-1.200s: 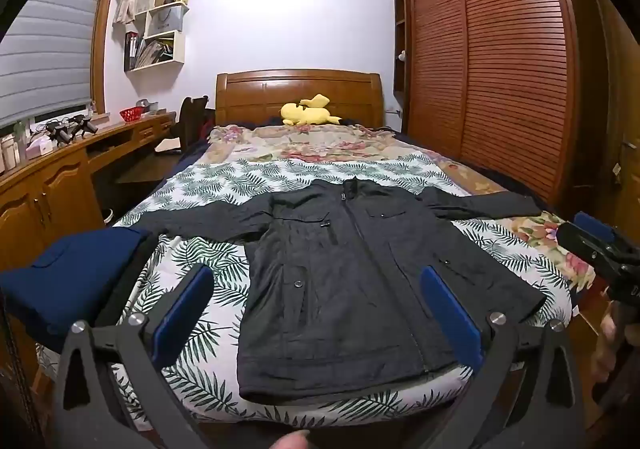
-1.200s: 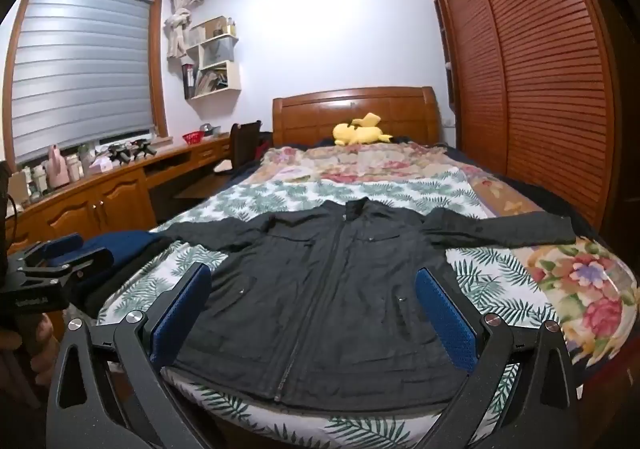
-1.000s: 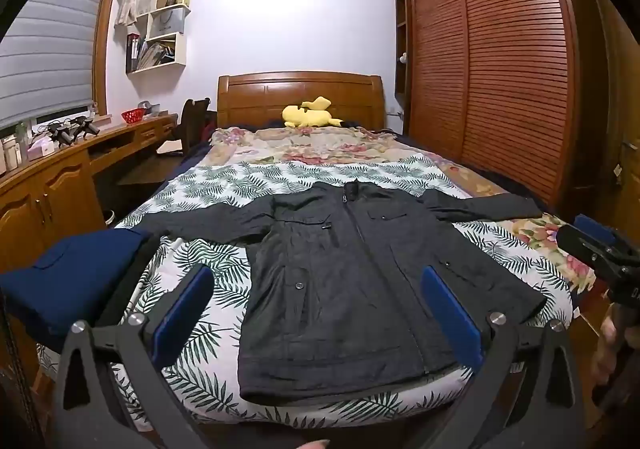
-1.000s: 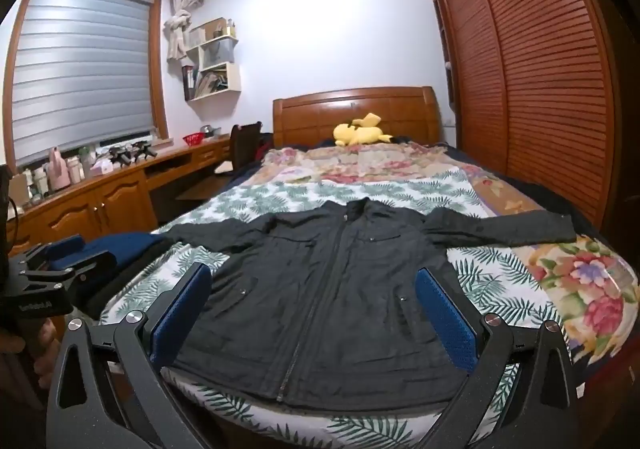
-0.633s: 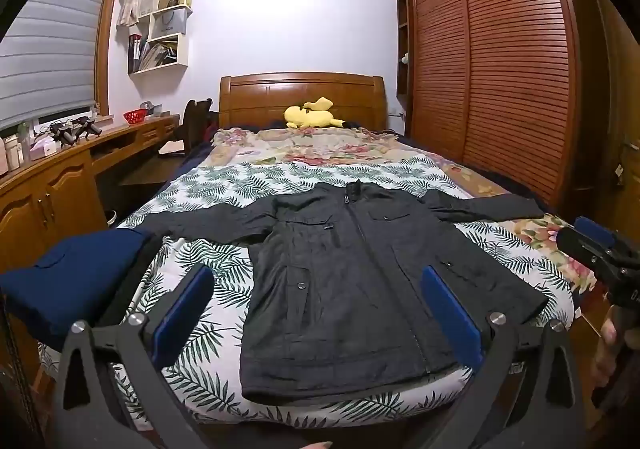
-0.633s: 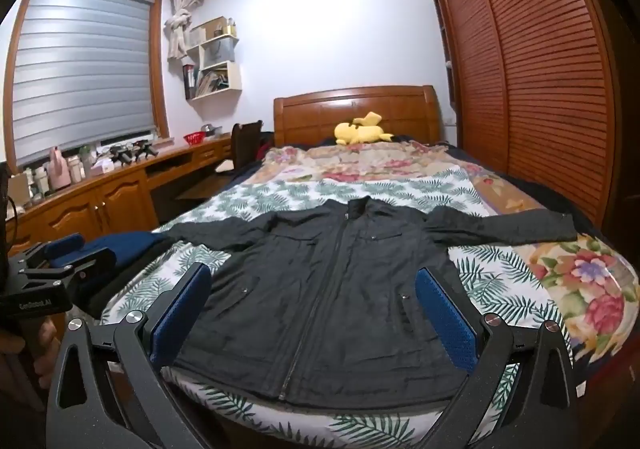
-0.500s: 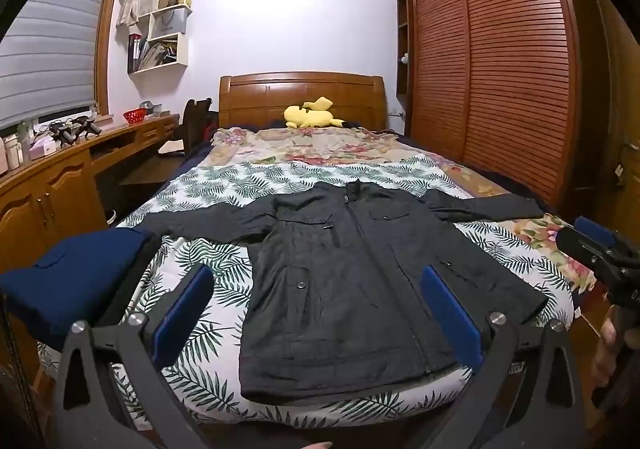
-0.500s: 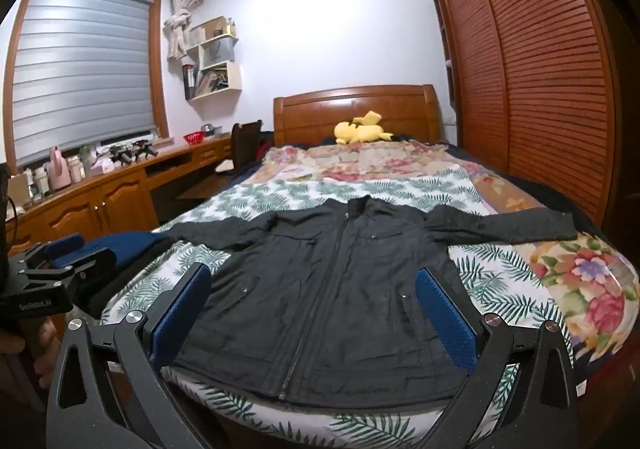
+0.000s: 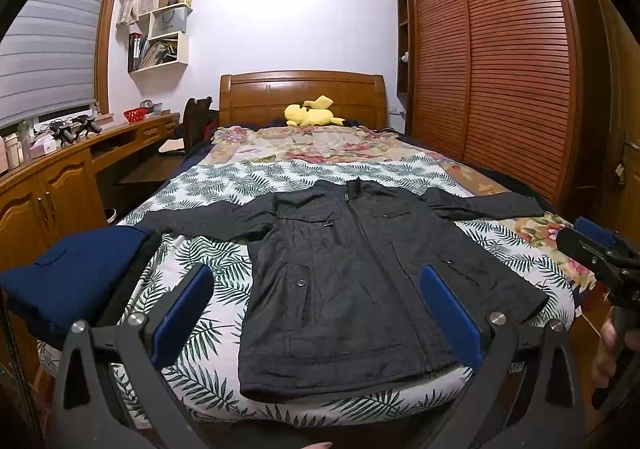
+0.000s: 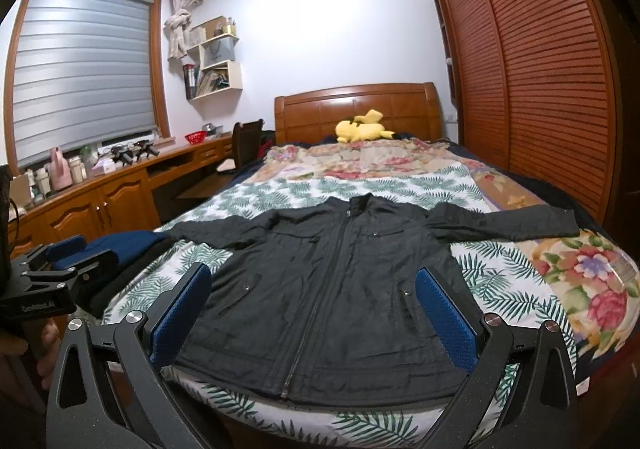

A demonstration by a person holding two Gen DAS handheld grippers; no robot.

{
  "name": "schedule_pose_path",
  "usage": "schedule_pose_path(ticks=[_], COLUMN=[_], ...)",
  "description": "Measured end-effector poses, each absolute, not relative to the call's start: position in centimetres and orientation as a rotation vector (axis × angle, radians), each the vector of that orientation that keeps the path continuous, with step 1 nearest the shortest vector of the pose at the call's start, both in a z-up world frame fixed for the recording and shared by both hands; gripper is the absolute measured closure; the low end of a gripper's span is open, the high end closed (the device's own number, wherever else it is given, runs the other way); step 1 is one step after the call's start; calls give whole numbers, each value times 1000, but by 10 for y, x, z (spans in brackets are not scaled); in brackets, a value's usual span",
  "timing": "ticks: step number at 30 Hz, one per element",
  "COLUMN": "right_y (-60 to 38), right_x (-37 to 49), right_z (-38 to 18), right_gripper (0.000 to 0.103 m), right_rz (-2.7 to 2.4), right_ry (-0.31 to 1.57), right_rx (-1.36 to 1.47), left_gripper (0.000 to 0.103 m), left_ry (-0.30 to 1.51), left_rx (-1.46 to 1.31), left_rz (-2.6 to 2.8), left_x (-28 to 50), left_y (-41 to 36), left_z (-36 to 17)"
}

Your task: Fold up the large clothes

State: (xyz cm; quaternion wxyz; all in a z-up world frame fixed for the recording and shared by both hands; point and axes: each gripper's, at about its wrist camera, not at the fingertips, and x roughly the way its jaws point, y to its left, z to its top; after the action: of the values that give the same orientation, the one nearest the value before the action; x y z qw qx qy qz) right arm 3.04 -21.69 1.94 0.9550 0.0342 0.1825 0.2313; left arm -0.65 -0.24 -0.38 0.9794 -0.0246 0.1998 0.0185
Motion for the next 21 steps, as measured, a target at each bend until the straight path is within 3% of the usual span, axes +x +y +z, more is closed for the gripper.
schedule_pose_path(ticks=[21], right_y=[-212], right_x=[30], right_z=[16], right_gripper=[0], right_rz=[471], right_ry=[371], right_rx=[70], left_gripper=[0], left_ry=[388], left_rx=[-48], left_rz=[32], left_x=[-8], left_y=[-4], left_z=[-2])
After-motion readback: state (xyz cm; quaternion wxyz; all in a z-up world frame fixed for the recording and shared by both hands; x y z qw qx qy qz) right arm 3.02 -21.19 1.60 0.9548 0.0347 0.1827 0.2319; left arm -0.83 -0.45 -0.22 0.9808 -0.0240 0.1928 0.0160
